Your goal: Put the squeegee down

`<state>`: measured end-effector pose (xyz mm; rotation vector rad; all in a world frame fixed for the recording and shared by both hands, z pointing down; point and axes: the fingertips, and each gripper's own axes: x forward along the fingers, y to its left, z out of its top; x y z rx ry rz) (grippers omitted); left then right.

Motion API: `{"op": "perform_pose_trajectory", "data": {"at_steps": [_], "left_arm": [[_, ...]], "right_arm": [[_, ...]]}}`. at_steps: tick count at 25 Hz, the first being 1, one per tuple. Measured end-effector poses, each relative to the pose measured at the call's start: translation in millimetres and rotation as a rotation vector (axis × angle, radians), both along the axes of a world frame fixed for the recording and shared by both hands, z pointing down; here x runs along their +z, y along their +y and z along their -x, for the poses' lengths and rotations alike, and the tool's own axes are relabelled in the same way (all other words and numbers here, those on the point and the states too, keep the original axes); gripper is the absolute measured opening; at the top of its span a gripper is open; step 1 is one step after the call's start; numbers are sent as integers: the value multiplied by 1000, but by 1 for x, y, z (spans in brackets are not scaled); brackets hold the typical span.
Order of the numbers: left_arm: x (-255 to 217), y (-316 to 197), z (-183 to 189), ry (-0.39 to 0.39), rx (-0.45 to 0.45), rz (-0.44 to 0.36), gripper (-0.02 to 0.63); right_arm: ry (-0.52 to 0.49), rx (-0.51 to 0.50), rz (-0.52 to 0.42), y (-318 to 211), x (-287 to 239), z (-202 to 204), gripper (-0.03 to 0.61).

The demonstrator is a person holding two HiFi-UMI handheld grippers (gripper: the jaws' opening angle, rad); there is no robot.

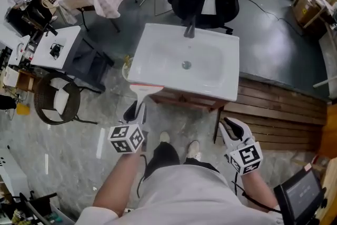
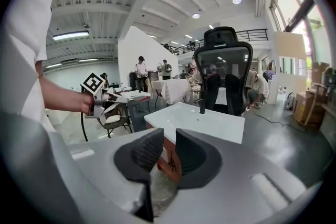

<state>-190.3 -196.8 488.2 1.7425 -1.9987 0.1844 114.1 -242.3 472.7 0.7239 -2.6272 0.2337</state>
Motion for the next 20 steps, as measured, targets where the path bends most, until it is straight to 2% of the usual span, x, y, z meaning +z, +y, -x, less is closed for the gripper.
{"op": "perform_pose_trajectory", "data": {"at_steps": [6,15,20], "left_arm": [[24,-96,56,-24,7,17,104],[57,-240,139,-45,66,60,104],[83,-310,177,-60,102,87,104]], "right_arm": [[15,50,13,-63,8,30,60],[25,220,18,-169,-7,86,60],[42,296,15,-205,-5,114,60]]}}
